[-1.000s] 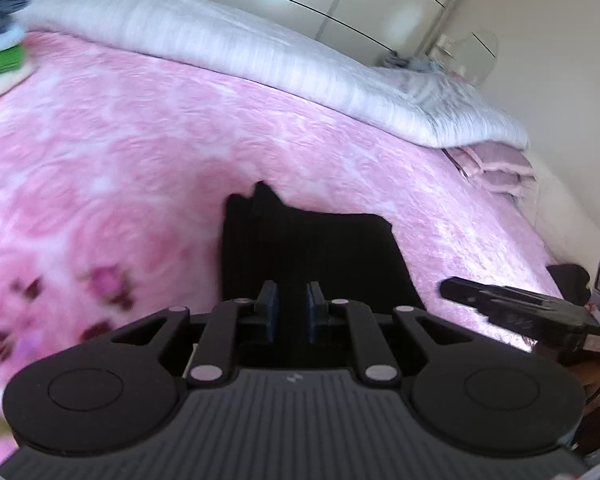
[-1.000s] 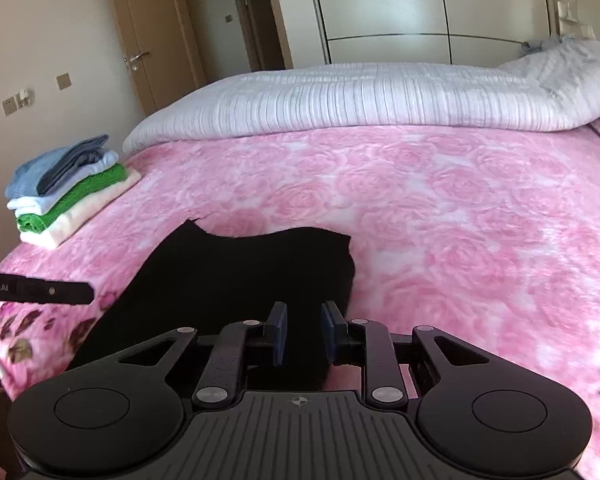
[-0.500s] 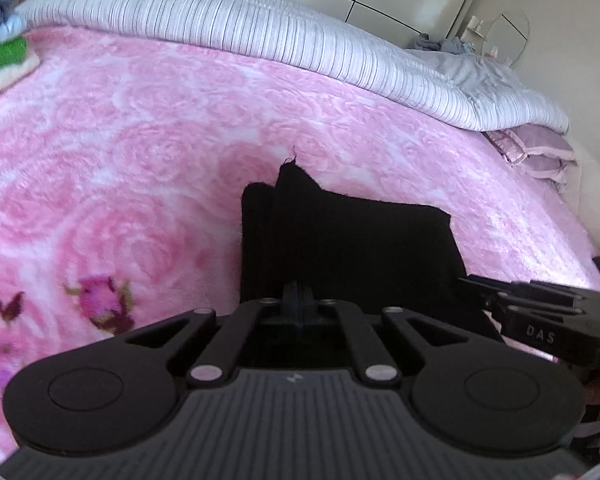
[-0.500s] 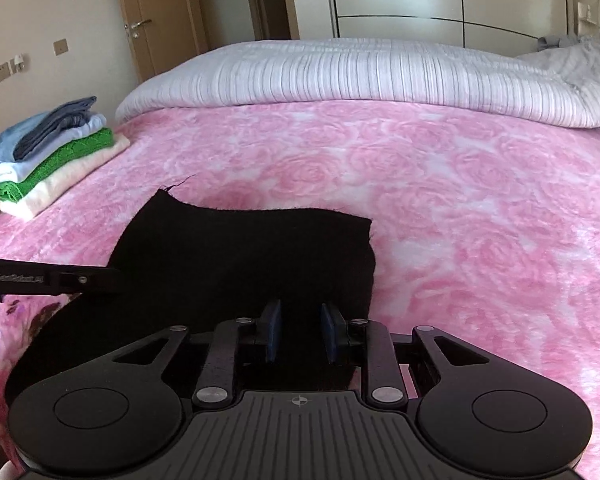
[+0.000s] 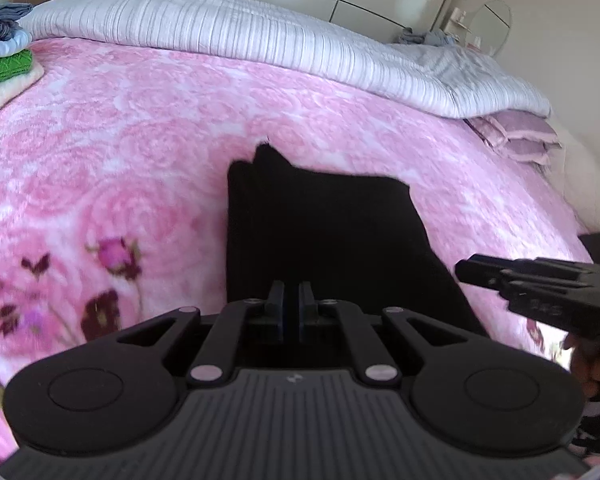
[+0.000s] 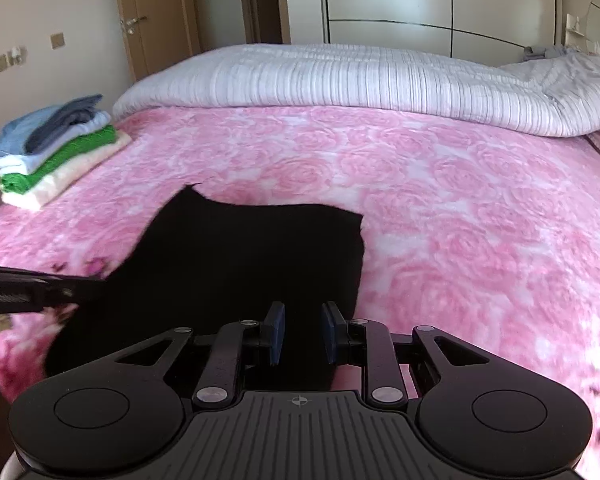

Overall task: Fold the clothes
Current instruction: 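Press the folded black garment flat with both grippers and release, then pull both open grippers back from the folded black square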

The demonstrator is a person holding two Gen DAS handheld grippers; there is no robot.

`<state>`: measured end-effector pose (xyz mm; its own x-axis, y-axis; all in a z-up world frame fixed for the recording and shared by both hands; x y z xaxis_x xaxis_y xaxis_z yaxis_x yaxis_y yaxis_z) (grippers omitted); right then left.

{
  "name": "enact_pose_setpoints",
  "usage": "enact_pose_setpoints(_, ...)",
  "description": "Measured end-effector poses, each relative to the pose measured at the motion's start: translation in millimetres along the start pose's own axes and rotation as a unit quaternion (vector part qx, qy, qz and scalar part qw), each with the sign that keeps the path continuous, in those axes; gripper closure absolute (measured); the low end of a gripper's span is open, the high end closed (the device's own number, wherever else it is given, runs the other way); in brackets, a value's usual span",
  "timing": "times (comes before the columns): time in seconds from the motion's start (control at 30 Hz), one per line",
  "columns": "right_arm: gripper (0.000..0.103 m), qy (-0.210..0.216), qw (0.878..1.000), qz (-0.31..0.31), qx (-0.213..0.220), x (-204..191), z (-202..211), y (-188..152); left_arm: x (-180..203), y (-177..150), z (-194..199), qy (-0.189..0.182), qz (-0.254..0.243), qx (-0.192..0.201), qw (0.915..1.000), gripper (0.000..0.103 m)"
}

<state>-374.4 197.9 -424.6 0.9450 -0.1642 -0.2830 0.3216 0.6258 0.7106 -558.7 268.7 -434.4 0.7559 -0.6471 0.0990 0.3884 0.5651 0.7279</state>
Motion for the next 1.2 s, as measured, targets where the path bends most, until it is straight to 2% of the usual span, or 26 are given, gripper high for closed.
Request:
enact_pose_setpoints(0.07, 0.079, 0.013, 1.0, 0.001, 0.003, -5, 15, -11, 4, -10, -2, 0.007, -0.004, -0.007, 0.9999, 0.1)
enact_pose_setpoints(0.17, 0.079, 0.003, 1.0, 0.011, -0.015, -10, 19, -35, 11, -19, -6, 0.03, -0.022, -0.009, 0.9993, 0.101)
enact_pose_setpoints(0.27, 0.079, -0.023, 0.999, 0.027, -0.001, -12, 8, -52, 18, -23, -11, 0.054, -0.041, -0.01, 0.9977, 0.103)
enact_pose_setpoints(0.37, 0.075, -0.038, 0.999, 0.034, 0.008, -18, 1, -53, 21, -22, -8, 0.072, -0.038, -0.013, 0.9966, 0.103)
enact_pose_setpoints(0.47, 0.073, -0.033, 0.999, 0.024, 0.005, -16, 4, -51, 27, -24, 5, 0.087, -0.031, -0.018, 0.9956, 0.103)
enact_pose_setpoints(0.5, 0.069, -0.03, 0.999, 0.01, 0.001, -13, 9, -51, 32, -27, 13, 0.094, -0.031, -0.019, 0.995, 0.103)
enact_pose_setpoints(0.57, 0.058, -0.026, 0.999, -0.02, -0.009, -6, 20, -51, 42, -35, 29, 0.106, -0.028, -0.017, 0.9938, 0.088)
enact_pose_setpoints(0.63, 0.05, -0.03, 0.998, -0.055, -0.022, 0, 37, -57, 53, -45, 43, 0.115, -0.021, -0.014, 0.993, 0.079)
enact_pose_setpoints(0.73, 0.042, -0.04, 0.995, -0.082, -0.026, 4, 60, -70, 68, -63, 52, 0.118, -0.015, -0.031, 0.9924, 0.076)
enact_pose_setpoints(0.97, 0.041, -0.066, 0.994, -0.071, -0.049, 1, 83, -110, 102, -90, 60, 0.13, -0.044, -0.063, 0.9885, 0.075)
enact_pose_setpoints(1.2, 0.041, -0.087, 0.993, -0.058, -0.048, -3, 103, -128, 114, -102, 78, 0.148, -0.06, -0.061, 0.9853, 0.072)
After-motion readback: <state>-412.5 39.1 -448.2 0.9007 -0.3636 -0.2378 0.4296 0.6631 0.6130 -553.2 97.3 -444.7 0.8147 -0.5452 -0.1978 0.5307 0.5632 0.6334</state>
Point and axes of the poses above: each gripper's, at about its wrist camera, not at the fingertips, and z roughly against the way its jaws point, x to its right, y to its top, the point moved 7 cm from there along -z, roughly the way its jaws point, and after that the axes turned 14 degrees about -z, right-handed, at the moved point
